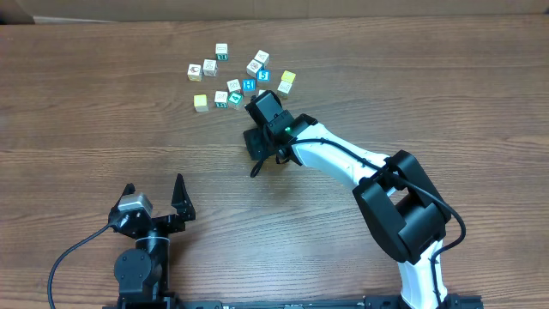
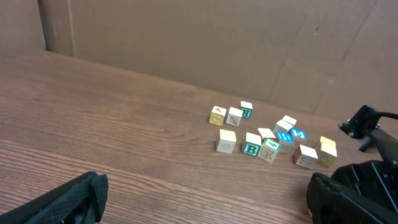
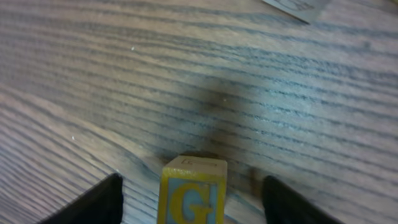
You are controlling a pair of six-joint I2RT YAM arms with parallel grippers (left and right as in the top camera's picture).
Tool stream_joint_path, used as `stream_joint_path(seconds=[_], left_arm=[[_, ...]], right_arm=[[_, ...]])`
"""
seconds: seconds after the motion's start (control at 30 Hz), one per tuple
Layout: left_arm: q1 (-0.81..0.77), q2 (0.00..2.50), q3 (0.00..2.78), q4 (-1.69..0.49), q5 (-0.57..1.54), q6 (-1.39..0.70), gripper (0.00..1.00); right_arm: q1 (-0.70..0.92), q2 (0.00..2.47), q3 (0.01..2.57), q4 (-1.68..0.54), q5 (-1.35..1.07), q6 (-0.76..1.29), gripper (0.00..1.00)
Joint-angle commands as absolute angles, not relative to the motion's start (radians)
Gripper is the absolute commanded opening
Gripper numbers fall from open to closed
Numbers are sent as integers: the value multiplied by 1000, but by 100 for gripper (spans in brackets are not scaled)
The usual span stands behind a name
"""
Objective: Form a circle
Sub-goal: 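Lower the G block onto the table and open the right gripper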
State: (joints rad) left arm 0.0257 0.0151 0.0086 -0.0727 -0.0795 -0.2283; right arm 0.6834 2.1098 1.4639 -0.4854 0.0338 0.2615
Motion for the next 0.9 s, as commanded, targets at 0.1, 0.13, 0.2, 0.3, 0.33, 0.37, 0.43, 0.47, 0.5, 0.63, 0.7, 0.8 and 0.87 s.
stream_joint_path(seconds=[0.1,0.13,0.2,0.3,0.33,0.37,0.43,0.47,0.5,0.63,0.7,0.8,0.87], left_arm=[[21,5,6,-72,-78,-205,100],[21,5,6,-72,-78,-205,100],[21,5,6,-72,-78,-205,100],[21,5,6,-72,-78,-205,99],[21,5,6,-72,-78,-206,99],[21,5,6,-72,-78,-206,99],[21,5,5,-72,-78,-206,99],[21,5,6,-72,-78,-205,100],[21,5,5,-71,-78,-206,100],[21,5,6,-72,-78,-206,99],[21,5,6,-72,-78,-206,99],[21,5,6,-72,-78,-206,100],[21,5,6,-72,-78,-206,99]], right_arm=[[687,2110,1462,-476,44,258,78],[687,2110,1466,-476,44,258,79],[687,2109,1479,-482,44,258,79],[686,2101,1510,-505,44,257,81],[685,2095,1521,-514,44,256,81],[685,2087,1536,-527,45,253,81],[683,2073,1550,-537,44,253,81],[683,2062,1554,-541,45,253,82],[683,2050,1555,-541,45,253,82],[682,2014,1555,-553,51,253,82],[680,2002,1555,-564,60,253,82],[674,1990,1555,-579,70,253,82],[666,1979,1555,-582,70,254,82]])
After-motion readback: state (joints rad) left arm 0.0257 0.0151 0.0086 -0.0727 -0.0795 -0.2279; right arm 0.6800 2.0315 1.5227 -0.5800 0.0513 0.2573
